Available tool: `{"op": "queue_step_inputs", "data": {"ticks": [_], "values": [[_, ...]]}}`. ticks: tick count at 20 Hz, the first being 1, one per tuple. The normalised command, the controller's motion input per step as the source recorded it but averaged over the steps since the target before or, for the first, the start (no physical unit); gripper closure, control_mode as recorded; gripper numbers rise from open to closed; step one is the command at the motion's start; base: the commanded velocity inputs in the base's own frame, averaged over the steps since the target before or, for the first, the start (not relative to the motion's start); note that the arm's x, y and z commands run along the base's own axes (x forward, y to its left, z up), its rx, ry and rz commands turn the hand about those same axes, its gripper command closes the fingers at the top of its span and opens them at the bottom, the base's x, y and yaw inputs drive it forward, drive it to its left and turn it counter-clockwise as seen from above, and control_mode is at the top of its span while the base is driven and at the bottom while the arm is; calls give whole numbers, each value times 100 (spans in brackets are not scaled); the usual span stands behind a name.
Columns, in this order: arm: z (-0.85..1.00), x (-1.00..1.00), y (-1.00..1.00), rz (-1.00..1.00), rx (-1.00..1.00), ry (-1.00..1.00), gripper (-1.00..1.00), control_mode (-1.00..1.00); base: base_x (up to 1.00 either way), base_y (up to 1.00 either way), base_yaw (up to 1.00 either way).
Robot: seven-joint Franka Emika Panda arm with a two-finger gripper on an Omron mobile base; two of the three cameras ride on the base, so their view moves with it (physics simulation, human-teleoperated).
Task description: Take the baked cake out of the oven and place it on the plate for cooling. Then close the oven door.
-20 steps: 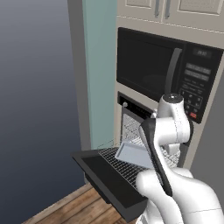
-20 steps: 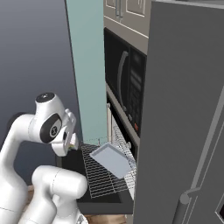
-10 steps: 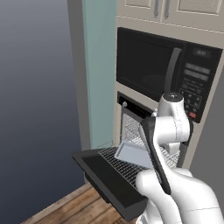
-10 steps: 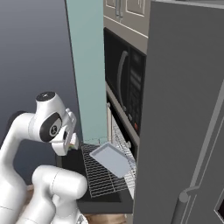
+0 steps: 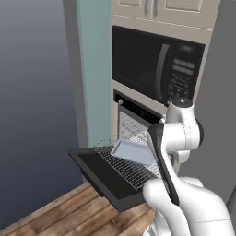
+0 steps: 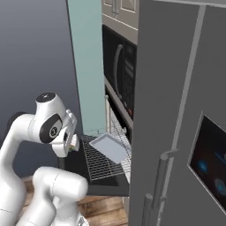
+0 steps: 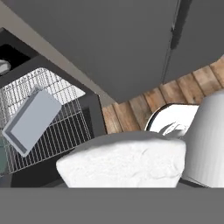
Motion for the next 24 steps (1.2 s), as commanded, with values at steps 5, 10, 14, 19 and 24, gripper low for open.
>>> {"op": "queue_step_inputs", "data": {"ticks": [5,10,14,19,24], "values": [[0,0,0,0,0,0,100,100,-68,0,0],[0,0,0,0,0,0,100,100,-77,0,-2],[0,0,0,0,0,0,100,100,-76,0,-2],[0,0,0,0,0,0,100,100,-73,0,-2],[0,0,0,0,0,0,100,100,-77,0,-2]]}}
